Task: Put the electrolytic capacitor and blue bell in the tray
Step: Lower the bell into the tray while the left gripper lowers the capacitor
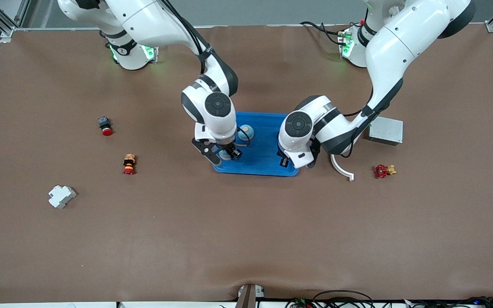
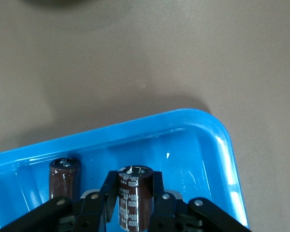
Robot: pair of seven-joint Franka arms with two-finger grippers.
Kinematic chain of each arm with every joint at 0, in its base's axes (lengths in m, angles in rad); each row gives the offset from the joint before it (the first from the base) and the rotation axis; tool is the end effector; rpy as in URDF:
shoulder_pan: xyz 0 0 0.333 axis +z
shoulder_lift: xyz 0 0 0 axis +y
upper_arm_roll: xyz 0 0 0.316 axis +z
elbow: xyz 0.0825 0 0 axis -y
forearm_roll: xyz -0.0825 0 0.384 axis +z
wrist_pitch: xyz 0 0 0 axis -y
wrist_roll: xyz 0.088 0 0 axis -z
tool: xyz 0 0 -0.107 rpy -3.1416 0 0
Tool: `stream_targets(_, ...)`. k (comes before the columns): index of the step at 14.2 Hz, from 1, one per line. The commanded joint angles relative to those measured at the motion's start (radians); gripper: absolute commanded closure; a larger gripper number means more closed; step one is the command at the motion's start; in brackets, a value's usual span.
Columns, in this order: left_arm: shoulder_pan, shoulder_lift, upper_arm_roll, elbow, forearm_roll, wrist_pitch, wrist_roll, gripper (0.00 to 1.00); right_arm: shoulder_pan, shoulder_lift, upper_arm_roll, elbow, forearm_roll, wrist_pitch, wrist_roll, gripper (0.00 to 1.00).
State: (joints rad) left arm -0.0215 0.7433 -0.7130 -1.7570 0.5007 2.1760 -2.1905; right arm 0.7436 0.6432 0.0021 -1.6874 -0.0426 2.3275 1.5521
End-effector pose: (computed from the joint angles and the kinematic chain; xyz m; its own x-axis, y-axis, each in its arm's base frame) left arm 0.5164 -0.3898 0.2156 0.3167 0.9484 -0.0175 0.9405 -0.3164 -0.1244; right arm 0.4990 0.4597 0.2244 0.7124 -0.7012 0.0295 -0.7016 -0.7126 0.0041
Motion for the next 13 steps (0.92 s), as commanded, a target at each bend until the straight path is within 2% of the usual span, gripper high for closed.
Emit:
stream_targets(1,-0.015,0.002,0.009,0.016,-0.008,-0.012,-0.017,0.00,0.028,0.045,-0.013,0.058,-0.026,-0.008,0.060,1.00)
stream_targets(6,0.001,-0.050,0.007,0.033,0.004,-0.048,-0.025,0.00,0.051,0.069,-0.013,0.060,-0.029,0.033,0.118,1.00)
stream_targets(8,0.003,-0.071,0.007,0.085,0.009,-0.106,-0.002,0.00,0.054,0.079,-0.013,0.060,-0.029,0.045,0.123,1.00)
stream_targets(11,0.003,-0.093,0.007,0.183,0.009,-0.232,0.112,0.00,0.057,0.102,-0.013,0.087,-0.029,0.047,0.144,1.00)
stream_targets(13,0.038,-0.119,0.003,0.209,0.001,-0.266,0.260,0.00,0.063,0.118,-0.013,0.109,-0.031,0.050,0.158,1.00)
